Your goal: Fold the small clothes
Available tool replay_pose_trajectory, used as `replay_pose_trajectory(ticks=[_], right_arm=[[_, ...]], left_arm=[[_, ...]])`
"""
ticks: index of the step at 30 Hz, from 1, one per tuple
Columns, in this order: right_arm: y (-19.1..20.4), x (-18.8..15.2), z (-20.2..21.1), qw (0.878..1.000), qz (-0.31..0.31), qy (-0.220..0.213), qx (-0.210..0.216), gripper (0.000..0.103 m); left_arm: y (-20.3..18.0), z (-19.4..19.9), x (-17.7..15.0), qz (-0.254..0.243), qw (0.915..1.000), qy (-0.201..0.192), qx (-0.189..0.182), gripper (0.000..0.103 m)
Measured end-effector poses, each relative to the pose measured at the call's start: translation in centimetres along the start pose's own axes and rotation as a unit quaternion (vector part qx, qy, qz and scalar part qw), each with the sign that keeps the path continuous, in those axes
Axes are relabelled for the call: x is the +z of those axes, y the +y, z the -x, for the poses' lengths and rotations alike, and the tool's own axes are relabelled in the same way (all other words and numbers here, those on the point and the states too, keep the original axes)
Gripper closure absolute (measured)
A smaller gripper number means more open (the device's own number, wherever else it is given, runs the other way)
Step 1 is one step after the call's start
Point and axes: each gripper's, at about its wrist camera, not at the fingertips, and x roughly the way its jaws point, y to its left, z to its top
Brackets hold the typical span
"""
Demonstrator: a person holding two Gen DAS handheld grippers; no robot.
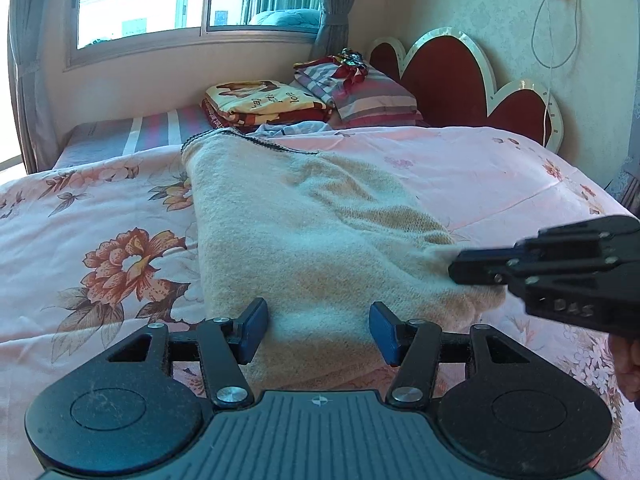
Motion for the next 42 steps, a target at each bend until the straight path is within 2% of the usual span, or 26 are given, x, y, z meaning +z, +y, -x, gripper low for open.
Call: replay_pose_trajectory(ticks=[1,3,7,12,14,15,16,17,18,19,22,26,29,30,31,34,37,39,40,42], right_arm=[[-0.5,-0.7,-0.8,1.0,-0.006,0.015,-0.004,0.103],[-1.3,-2.1,-1.2,1.0,-0.029,0.001,0.012,0.103],[-0.6,-2.1,-1.1,1.0,-0.017,0.001,0.001,0.103],[-1.2,-1.7,-0.6,0.999,-0.043,0.008,0.017,0.103],[-1.4,-0.7,0.7,0.998,-0.054,-0.016,0.024,0.094],[-1.5,-0.3,1.2,0.997,-0.056,-0.037,0.023,0.081],[-1.6,0.5,1.6,0.997,-0.052,-0.061,0.009,0.071],[-1.8,1.1,1.4,0.996,-0.047,-0.072,-0.005,0.069],[-2.2,2.0,0.6,0.996,-0.048,-0.068,-0.023,0.068],[-2.7,2.9,-0.3,0.996,-0.053,-0.059,-0.034,0.073],[-4.0,5.4,-3.0,0.996,-0.06,-0.055,-0.02,0.082],[-4.4,7.2,-6.8,0.999,-0.039,-0.03,-0.014,0.083],[-4.7,6.6,-9.5,0.999,-0.026,0.016,-0.018,0.081],[-4.8,6.1,-10.1,0.999,-0.022,0.024,-0.017,0.081],[-4.9,5.6,-10.2,1.0,-0.023,0.014,-0.016,0.081],[-5.1,5.0,-10.0,0.999,-0.038,0.004,-0.013,0.081],[-5.0,5.2,-9.7,0.999,-0.037,0.006,-0.017,0.081],[-5.3,5.7,-8.7,0.998,-0.055,0.006,-0.014,0.077],[-5.4,5.9,-7.7,0.998,-0.063,-0.007,-0.014,0.069],[-5.4,6.1,-5.5,0.997,-0.065,-0.035,-0.015,0.064]], left_arm=[[0.0,0.0,-0.1,-0.001,1.0,0.0,-0.003,0.048],[-0.2,0.0,-0.3,-0.009,1.0,-0.002,0.001,0.048],[-0.2,0.0,-0.5,-0.007,0.9999,-0.007,0.004,0.047],[-0.4,0.8,0.3,-0.028,0.9995,-0.009,0.01,0.047],[0.3,1.9,1.4,-0.024,0.9988,-0.042,0.006,0.047],[0.7,2.1,2.2,-0.022,0.9981,-0.057,0.004,0.047],[1.4,1.9,3.1,-0.019,0.9977,-0.065,0.007,0.047],[2.2,1.3,4.1,-0.011,0.9978,-0.065,0.008,0.047],[3.0,0.6,5.2,0.0,0.998,-0.063,0.005,0.047],[3.8,-0.2,6.0,0.013,0.9979,-0.063,0.0,0.047],[6.2,-3.5,7.9,0.058,0.9972,-0.044,-0.016,0.047],[7.8,-7.6,8.1,0.092,0.9954,-0.014,-0.023,0.047],[7.8,-10.0,7.1,0.084,0.9962,0.02,-0.012,0.047],[7.5,-10.4,6.7,0.072,0.9971,0.023,-0.007,0.047],[7.1,-10.6,6.4,0.06,0.998,0.02,-0.001,0.046],[6.2,-10.7,6.0,0.036,0.9993,0.012,0.006,0.039],[5.7,-10.1,6.4,0.031,0.9994,0.002,0.015,0.037],[5.8,-8.7,6.4,0.03,0.9993,-0.01,0.02,0.023],[5.7,-8.0,6.4,0.029,0.9991,-0.016,0.024,0.013],[5.7,-5.9,5.9,0.025,0.9986,-0.038,0.028,0.01]])
